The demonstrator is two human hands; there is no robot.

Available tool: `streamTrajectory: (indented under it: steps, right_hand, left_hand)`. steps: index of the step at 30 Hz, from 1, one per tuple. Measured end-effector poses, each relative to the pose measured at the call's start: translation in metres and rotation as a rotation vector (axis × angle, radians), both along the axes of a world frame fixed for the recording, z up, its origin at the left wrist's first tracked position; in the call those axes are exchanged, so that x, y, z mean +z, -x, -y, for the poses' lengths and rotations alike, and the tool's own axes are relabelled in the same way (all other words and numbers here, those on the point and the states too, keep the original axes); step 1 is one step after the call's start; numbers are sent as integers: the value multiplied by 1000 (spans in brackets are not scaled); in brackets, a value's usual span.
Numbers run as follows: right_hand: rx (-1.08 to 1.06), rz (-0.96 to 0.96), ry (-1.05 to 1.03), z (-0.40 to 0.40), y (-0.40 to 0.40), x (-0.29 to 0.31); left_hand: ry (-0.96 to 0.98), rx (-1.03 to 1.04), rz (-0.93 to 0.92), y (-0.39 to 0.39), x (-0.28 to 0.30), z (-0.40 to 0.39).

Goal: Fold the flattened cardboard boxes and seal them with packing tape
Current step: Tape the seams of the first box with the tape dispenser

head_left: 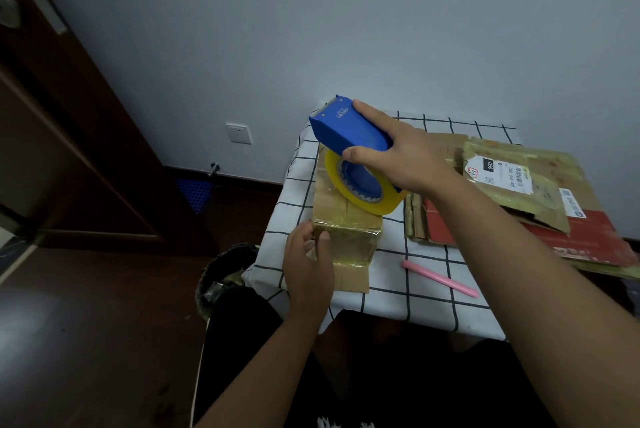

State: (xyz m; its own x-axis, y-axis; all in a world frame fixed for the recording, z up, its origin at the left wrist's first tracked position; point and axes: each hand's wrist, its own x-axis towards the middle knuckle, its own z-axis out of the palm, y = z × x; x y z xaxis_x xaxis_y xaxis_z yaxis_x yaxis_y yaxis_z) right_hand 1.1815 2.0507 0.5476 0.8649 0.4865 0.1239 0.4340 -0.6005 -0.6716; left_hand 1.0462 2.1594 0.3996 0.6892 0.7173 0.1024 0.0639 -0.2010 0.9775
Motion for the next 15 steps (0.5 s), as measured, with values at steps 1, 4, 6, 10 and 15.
streamTrajectory:
  steps: [1, 4, 6, 10, 15]
  right_hand:
    - [-2, 0, 1, 0, 0, 0]
    - [0, 11, 14, -1, 1, 1]
    - [-1, 14, 11, 0, 2, 2]
    - [-4, 3, 6, 3, 2, 2]
    - [10, -28, -34, 3, 4, 2]
  left_hand:
    - [25, -12, -21, 0, 0, -3]
    - [86, -91, -181, 0, 3, -3]
    - [-239, -96, -180, 2, 4, -1]
    - [-942, -175, 88, -15, -6, -9]
    - [-1182, -194, 130, -27, -8, -17]
